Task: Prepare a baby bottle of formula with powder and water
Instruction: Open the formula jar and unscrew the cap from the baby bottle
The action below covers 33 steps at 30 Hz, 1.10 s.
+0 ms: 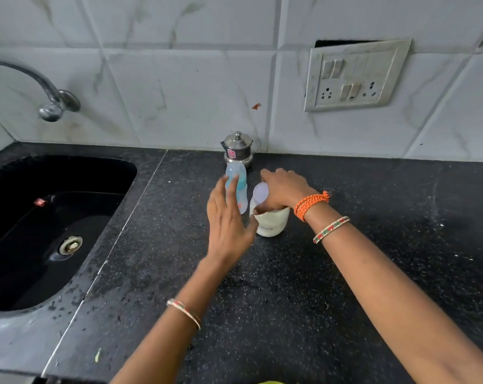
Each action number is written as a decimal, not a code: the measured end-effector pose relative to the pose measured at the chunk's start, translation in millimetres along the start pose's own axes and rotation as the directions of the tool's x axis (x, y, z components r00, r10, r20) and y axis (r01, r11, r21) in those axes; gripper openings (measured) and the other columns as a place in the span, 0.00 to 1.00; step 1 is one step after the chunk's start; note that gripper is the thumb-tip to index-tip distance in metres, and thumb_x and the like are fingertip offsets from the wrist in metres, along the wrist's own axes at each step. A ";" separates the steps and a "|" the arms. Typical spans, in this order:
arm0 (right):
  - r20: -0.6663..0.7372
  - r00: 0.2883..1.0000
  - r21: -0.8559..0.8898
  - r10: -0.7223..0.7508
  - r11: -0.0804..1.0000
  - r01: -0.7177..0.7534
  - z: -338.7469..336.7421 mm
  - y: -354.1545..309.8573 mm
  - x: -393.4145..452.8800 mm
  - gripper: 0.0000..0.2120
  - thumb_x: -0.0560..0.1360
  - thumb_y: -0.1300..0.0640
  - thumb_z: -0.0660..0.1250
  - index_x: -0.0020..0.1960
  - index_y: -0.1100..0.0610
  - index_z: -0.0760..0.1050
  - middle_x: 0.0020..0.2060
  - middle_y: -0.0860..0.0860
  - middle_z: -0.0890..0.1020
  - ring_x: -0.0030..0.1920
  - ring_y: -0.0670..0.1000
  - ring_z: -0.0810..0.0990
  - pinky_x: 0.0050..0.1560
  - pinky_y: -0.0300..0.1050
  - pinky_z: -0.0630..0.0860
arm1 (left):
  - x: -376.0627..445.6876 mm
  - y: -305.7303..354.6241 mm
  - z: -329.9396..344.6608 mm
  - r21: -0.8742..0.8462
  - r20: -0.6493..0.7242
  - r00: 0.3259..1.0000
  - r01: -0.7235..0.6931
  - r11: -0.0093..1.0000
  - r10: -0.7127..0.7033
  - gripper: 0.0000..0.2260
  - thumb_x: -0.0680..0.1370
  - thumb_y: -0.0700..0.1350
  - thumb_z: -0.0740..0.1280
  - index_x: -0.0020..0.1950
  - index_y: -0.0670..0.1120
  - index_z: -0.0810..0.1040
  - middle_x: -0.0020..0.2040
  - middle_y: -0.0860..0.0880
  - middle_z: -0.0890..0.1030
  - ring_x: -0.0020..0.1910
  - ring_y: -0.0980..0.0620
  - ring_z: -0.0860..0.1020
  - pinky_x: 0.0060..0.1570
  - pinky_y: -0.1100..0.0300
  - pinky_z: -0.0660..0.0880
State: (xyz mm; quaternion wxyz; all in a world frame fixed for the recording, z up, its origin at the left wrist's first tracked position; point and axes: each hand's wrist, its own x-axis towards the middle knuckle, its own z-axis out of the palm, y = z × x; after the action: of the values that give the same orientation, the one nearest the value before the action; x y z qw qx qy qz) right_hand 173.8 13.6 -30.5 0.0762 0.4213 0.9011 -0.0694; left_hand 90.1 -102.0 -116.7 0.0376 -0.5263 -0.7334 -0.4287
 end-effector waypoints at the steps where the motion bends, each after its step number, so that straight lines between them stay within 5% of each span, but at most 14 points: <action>1: -0.008 1.000 0.008 0.018 1.000 -0.018 2.9 -1.1 -0.3 0.42 0.62 0.35 0.73 0.68 0.55 0.62 0.61 0.60 0.72 0.61 0.62 0.71 0.55 0.54 0.72 | -14.7 4.1 6.3 -0.054 -0.048 0.999 0.009 0.998 -0.011 0.36 0.71 0.52 0.66 0.74 0.48 0.53 0.73 0.43 0.61 0.74 0.48 0.56 0.73 0.53 0.52; 4: -0.079 0.991 0.027 0.106 0.994 -0.104 15.5 -9.2 -5.5 0.44 0.64 0.32 0.68 0.69 0.58 0.60 0.62 0.62 0.71 0.60 0.63 0.71 0.53 0.52 0.71 | -36.8 12.2 24.4 -0.182 0.062 0.992 0.116 0.976 -0.106 0.39 0.69 0.60 0.69 0.72 0.47 0.56 0.69 0.49 0.66 0.70 0.53 0.62 0.69 0.63 0.55; 7: -0.222 0.968 0.020 0.119 0.993 -0.117 30.3 -17.2 -14.2 0.38 0.66 0.31 0.63 0.64 0.59 0.64 0.57 0.61 0.74 0.56 0.62 0.73 0.44 0.49 0.65 | -25.6 14.3 33.1 -0.432 0.244 0.941 0.322 0.842 -0.234 0.42 0.63 0.59 0.76 0.71 0.51 0.59 0.65 0.56 0.72 0.62 0.60 0.73 0.63 0.61 0.71; 11: -0.241 0.967 0.113 0.076 0.992 -0.050 35.5 -9.7 -16.5 0.39 0.64 0.32 0.65 0.64 0.57 0.64 0.57 0.58 0.74 0.58 0.61 0.71 0.44 0.49 0.66 | -17.3 -0.5 40.4 -0.507 0.203 0.943 0.331 0.796 -0.263 0.35 0.58 0.55 0.79 0.62 0.59 0.68 0.52 0.63 0.80 0.50 0.68 0.78 0.45 0.72 0.73; 16: -0.187 0.982 0.103 -0.013 0.994 0.032 31.3 -4.6 -10.8 0.38 0.63 0.34 0.67 0.65 0.54 0.62 0.58 0.56 0.73 0.58 0.60 0.70 0.43 0.49 0.65 | -18.7 -6.0 45.1 -0.524 0.197 0.938 0.346 0.778 -0.284 0.35 0.58 0.54 0.80 0.59 0.67 0.67 0.51 0.65 0.80 0.51 0.68 0.78 0.45 0.76 0.71; 22: 0.146 0.917 0.158 -0.372 0.924 0.349 2.6 18.7 -14.4 0.31 0.62 0.48 0.76 0.59 0.49 0.64 0.50 0.50 0.66 0.53 0.53 0.65 0.49 0.52 0.70 | -13.6 -14.4 37.1 -0.446 0.334 0.930 0.300 0.843 -0.154 0.36 0.58 0.55 0.77 0.63 0.61 0.66 0.55 0.60 0.77 0.55 0.63 0.76 0.49 0.76 0.69; 25: 0.318 0.810 0.202 -0.492 0.871 0.449 -12.8 12.2 -13.0 0.29 0.65 0.61 0.74 0.62 0.46 0.69 0.58 0.50 0.69 0.60 0.52 0.66 0.60 0.54 0.69 | -10.7 -14.2 36.8 -0.416 0.339 0.931 0.280 0.865 -0.138 0.37 0.58 0.55 0.76 0.60 0.71 0.61 0.54 0.64 0.76 0.54 0.74 0.72 0.49 0.78 0.67; 27: 0.373 0.732 0.351 -0.570 0.817 0.457 -16.2 -0.1 -14.9 0.26 0.69 0.61 0.72 0.64 0.48 0.71 0.62 0.49 0.73 0.63 0.50 0.69 0.65 0.53 0.67 | -11.5 -14.9 38.3 -0.416 0.334 0.934 0.266 0.869 -0.126 0.37 0.59 0.54 0.77 0.63 0.64 0.61 0.56 0.62 0.73 0.54 0.76 0.70 0.51 0.80 0.65; 29: 0.308 0.782 0.367 -0.541 0.826 0.427 -12.2 -11.3 -14.8 0.26 0.71 0.55 0.71 0.67 0.49 0.68 0.63 0.51 0.73 0.64 0.51 0.71 0.65 0.53 0.68 | -12.7 -17.7 41.3 -0.457 0.345 0.931 0.276 0.846 -0.118 0.35 0.61 0.52 0.77 0.64 0.51 0.66 0.58 0.58 0.75 0.57 0.73 0.71 0.53 0.78 0.67; 33: 0.058 0.980 -0.074 -0.188 0.979 0.192 1.4 -19.1 -14.0 0.36 0.70 0.36 0.65 0.71 0.54 0.61 0.67 0.58 0.69 0.65 0.60 0.69 0.58 0.54 0.71 | -15.6 -18.2 45.5 -0.510 0.365 0.925 0.291 0.809 -0.102 0.35 0.62 0.54 0.77 0.64 0.42 0.71 0.59 0.49 0.79 0.59 0.57 0.77 0.57 0.62 0.74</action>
State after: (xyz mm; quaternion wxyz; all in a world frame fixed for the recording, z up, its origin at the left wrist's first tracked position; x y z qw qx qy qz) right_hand 168.1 -9.3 -27.9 0.1087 0.3280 0.9370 -0.0514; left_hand 100.4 -84.6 -164.0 -0.2814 -0.4968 -0.6242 -0.5333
